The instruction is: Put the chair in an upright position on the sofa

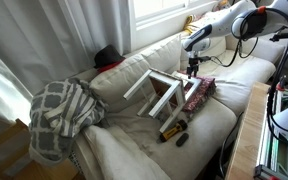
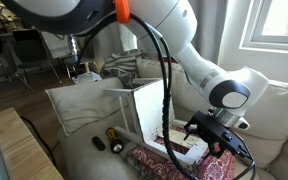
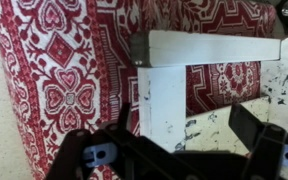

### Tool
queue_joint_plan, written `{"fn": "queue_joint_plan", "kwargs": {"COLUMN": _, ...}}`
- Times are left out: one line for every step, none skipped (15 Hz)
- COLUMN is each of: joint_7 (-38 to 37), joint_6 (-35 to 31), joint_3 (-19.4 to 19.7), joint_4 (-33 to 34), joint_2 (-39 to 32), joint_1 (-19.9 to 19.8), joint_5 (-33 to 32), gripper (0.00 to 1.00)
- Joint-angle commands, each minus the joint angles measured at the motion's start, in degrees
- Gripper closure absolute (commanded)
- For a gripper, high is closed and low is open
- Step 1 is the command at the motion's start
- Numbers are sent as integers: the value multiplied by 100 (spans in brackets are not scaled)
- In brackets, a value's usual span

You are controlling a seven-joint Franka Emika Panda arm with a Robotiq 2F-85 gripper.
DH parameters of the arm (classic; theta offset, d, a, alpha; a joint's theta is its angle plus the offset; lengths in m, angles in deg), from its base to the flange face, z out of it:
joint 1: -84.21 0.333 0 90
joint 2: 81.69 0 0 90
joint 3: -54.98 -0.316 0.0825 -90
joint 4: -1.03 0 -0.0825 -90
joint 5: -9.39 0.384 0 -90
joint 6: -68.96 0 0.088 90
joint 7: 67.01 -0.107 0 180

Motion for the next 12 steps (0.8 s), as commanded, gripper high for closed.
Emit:
{"fn": "queue_joint_plan", "kwargs": {"joint_7": -1, "joint_6": 405, "joint_3": -146, "joint_4": 874, "joint_2": -551, "joint_1": -235, "joint_5": -34, "gripper": 0}}
{"fn": "queue_joint_plan", "kwargs": {"joint_7": 31, "joint_6": 494, "joint_3": -186, "joint_4": 961, "joint_2": -632, "joint_1": -266, "joint_5": -28, "gripper": 0}}
{"fn": "queue_joint_plan", "kwargs": {"joint_7": 82, "joint_6": 434, "joint_3": -228, "joint_4": 576, "joint_2": -397, "joint_1": -295, "joint_5": -22, "gripper": 0}}
{"fn": "queue_joint_plan", "kwargs": {"joint_7": 112, "joint_6": 429, "joint_3": -277, "joint_4": 403, "joint_2": -318, "joint_1": -322, "joint_5": -3, "gripper": 0}}
{"fn": "queue_joint_plan", "kwargs": {"joint_7": 126, "joint_6": 491, "joint_3": -312, "joint_4": 374, "joint_2": -316, "joint_1": -343, "joint_5": 6, "gripper": 0}}
{"fn": "queue_joint_plan", "kwargs": {"joint_7": 164, "joint_6": 623, "joint_3": -362, "joint_4": 362, "joint_2": -316, "joint_1": -368, "joint_5": 20, "gripper": 0}}
{"fn": "queue_joint_plan", "kwargs": {"joint_7": 193, "joint_6": 760, "joint_3": -405, "joint_4": 354, "joint_2": -316, "joint_1": -389, "joint_5": 38, "gripper": 0}}
{"fn": "queue_joint_plan", "kwargs": {"joint_7": 240, "joint_6": 936, "joint_3": -451, "joint_4": 357, "joint_2": -316, "joint_1": -408, "joint_5": 55, "gripper": 0}}
{"fn": "queue_joint_plan", "kwargs": {"joint_7": 296, "joint_6": 1031, "joint_3": -471, "joint_4": 355, "joint_2": -313, "joint_1": -419, "joint_5": 62, "gripper": 1}}
{"fn": "queue_joint_plan", "kwargs": {"joint_7": 353, "joint_6": 1072, "joint_3": -471, "joint_4": 330, "joint_2": -307, "joint_1": -414, "joint_5": 54, "gripper": 4}}
{"fn": "queue_joint_plan", "kwargs": {"joint_7": 389, "joint_6": 1106, "joint_3": -475, "joint_4": 316, "joint_2": -301, "joint_1": -417, "joint_5": 60, "gripper": 3}}
{"fn": "queue_joint_plan", "kwargs": {"joint_7": 438, "joint_6": 1082, "joint_3": -501, "joint_4": 281, "joint_2": -299, "joint_1": -428, "joint_5": 84, "gripper": 3}}
